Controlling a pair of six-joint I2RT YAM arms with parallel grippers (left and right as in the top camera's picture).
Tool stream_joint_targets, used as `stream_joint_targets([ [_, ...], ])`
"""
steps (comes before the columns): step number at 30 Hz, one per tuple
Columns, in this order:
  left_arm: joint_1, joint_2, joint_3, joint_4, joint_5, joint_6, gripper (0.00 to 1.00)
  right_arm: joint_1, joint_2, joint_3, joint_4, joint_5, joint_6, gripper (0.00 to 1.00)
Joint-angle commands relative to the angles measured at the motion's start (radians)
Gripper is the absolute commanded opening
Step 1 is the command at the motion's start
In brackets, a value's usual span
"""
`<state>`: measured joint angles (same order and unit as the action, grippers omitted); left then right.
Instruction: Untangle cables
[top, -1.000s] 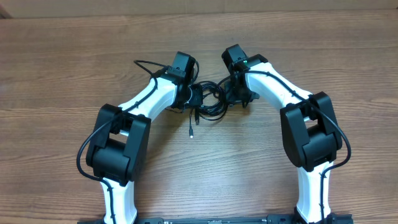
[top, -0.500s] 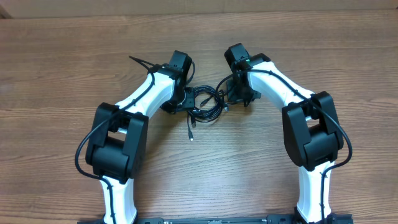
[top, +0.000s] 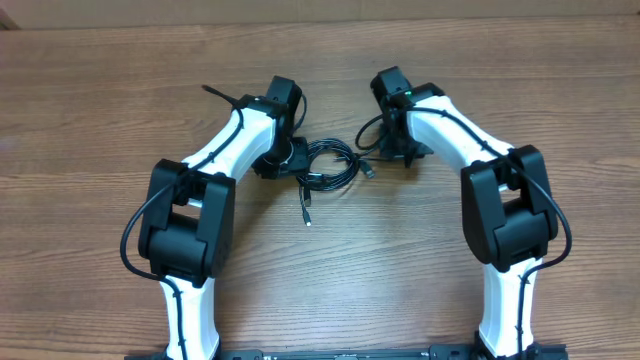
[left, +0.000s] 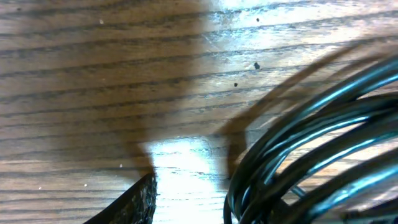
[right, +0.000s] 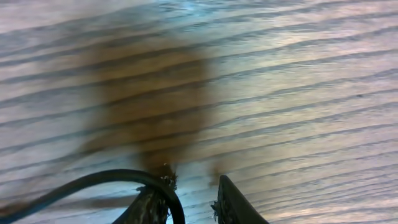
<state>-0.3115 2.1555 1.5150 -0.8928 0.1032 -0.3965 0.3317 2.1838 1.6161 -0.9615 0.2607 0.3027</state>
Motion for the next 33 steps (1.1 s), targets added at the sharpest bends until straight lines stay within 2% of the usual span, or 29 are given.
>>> stream_joint_targets([
  [1, 0.123, 0.225, -0.127, -0.042, -0.249, 0.024, 0.45, -0.154, 0.006, -0.006, -0.010, 0.229, 0.023, 0.24],
  [2, 0.126, 0.225, -0.128, -0.042, -0.249, 0.024, 0.45, -0.170, 0.006, -0.006, -0.010, 0.229, 0.039, 0.27],
  [6, 0.136, 0.225, -0.129, -0.045, -0.257, 0.027, 0.46, -0.221, 0.006, -0.006, -0.014, 0.229, 0.092, 0.27],
  [18, 0.166, 0.225, -0.152, -0.047, -0.323, 0.026, 0.47, -0.319, 0.006, -0.006, -0.019, 0.226, 0.107, 0.26],
  [22, 0.175, 0.225, -0.152, -0.046, -0.319, 0.039, 0.51, -0.320, 0.006, -0.006, -0.016, 0.101, 0.033, 0.27],
  [33, 0.162, 0.167, -0.111, -0.092, -0.288, 0.068, 0.58, -0.313, 0.006, -0.002, -0.010, -0.221, -0.020, 0.30],
])
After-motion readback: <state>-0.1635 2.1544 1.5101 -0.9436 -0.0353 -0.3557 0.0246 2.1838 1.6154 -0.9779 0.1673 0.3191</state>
